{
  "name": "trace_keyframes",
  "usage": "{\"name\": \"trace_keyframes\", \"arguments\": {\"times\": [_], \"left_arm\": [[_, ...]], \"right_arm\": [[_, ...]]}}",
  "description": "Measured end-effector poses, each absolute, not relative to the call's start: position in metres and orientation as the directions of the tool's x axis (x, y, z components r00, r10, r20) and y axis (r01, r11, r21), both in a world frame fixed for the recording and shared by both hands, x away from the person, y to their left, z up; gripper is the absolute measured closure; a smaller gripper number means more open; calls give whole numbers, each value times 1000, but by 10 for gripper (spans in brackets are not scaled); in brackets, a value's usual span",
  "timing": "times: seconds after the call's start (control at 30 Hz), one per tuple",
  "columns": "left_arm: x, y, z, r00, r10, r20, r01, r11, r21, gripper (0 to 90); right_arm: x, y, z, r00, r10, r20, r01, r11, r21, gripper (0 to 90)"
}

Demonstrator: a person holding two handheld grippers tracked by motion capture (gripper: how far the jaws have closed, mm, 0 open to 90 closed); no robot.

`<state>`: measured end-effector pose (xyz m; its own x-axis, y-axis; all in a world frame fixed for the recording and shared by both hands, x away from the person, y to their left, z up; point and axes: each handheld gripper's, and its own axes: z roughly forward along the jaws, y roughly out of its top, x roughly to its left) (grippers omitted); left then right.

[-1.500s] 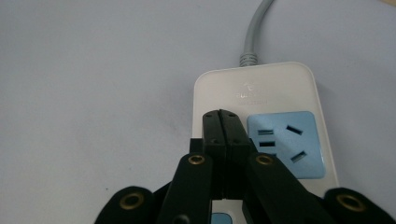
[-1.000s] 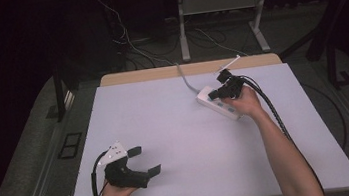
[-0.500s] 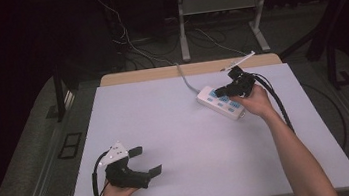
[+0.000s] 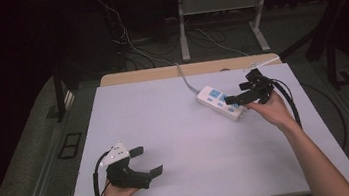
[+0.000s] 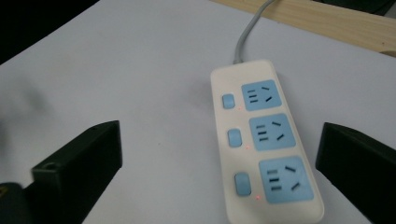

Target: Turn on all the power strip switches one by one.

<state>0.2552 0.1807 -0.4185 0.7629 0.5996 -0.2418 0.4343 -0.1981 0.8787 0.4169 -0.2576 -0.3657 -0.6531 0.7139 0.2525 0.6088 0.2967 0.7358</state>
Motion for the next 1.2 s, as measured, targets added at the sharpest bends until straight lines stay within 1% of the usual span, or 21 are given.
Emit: {"name": "trace_keyframes", "arguments": {"times": [0.27, 0.47, 0.73, 1.2], "left_arm": [[255, 179, -418, 766, 598, -238, 431, -203, 879, 0], [255, 180, -418, 762, 601, -241, 434, -198, 879, 0], [255, 181, -418, 760, 604, -242, 436, -196, 878, 0], [255, 183, -418, 759, 607, -238, 432, -195, 881, 0]], "right_arm": [[376, -274, -363, -661, 705, 256, 588, 276, 760, 2], [343, -285, -368, -667, 687, 290, 586, 241, 774, 2], [309, -289, -376, -684, 663, 305, 578, 236, 781, 2], [267, -287, -409, -678, 664, 316, 588, 232, 775, 3]]}}
